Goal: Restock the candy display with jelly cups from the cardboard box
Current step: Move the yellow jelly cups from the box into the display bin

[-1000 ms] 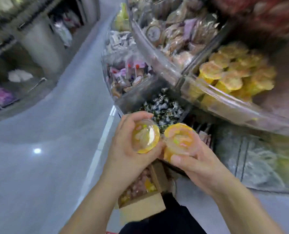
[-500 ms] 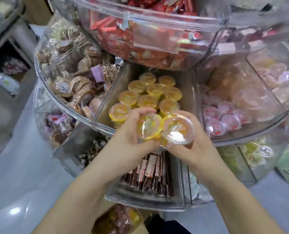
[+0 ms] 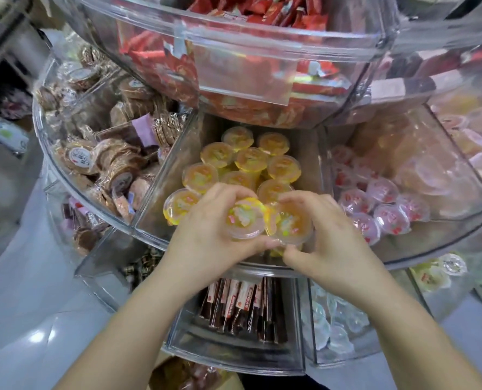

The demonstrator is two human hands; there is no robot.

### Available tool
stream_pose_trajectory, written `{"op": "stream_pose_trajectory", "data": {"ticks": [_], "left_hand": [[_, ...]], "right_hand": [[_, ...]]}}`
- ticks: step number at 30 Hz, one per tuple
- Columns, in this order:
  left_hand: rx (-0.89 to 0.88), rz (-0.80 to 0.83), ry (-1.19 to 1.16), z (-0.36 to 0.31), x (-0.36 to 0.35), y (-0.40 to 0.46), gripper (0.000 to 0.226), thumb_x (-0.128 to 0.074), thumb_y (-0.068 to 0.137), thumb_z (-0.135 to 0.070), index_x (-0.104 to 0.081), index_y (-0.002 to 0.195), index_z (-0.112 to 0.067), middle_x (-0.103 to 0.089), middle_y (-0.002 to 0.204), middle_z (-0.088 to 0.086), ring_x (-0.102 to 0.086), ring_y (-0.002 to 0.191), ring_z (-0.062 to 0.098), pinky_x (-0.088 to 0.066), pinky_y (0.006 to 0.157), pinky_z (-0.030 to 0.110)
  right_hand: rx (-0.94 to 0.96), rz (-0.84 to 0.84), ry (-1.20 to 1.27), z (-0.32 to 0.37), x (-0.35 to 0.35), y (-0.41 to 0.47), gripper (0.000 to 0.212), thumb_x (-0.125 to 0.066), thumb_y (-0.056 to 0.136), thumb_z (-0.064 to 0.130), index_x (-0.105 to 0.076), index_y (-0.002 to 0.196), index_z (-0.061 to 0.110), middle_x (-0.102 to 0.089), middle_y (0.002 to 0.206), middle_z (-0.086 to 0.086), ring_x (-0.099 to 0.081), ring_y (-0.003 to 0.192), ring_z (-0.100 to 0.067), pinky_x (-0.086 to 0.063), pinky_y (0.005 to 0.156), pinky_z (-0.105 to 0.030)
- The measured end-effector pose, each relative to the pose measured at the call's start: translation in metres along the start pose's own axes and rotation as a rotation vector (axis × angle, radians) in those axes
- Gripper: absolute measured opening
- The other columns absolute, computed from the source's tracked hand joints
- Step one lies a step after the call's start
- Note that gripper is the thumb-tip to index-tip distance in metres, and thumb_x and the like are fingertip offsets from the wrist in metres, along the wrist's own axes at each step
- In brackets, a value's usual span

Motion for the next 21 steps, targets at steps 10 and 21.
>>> {"op": "stream_pose_trajectory", "data": {"ticks": [10,21], "left_hand": [[-0.126,0.206,0.098,-0.009,0.009,0.004,0.053,-0.075,0.074,-0.018,-0.055,0.119,-0.037,-0.045,0.113,-0.009,-0.043,0.109,-0.002,-0.031,0.092,0.005],[-0.388,0.422,0.481,0.000,-0.030,0.026,0.063,-0.067,0.069,-0.001,-0.056,0.126,-0.024,-0.047,0.133,0.003,-0.039,0.122,0.024,-0.033,0.100,0.037]], "right_hand": [[-0.111,0.055,-0.224,0.001,0.006,-0.009,0.053,-0.066,0.068,0.030,-0.046,0.117,0.026,-0.041,0.102,0.012,-0.049,0.091,-0.012,-0.040,0.071,-0.027],[-0.265,-0.084,-0.494,0.008,0.001,-0.004,0.038,-0.059,0.078,0.045,-0.045,0.104,0.022,-0.054,0.103,0.002,-0.059,0.081,-0.026,-0.031,0.057,-0.031]]}}
Point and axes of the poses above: each hand's wrist, its own y-axis towards the middle knuckle, its own x-axis out of the back of the hand, z = x × y, the point moved 7 cm from there along y, towards the middle knuckle
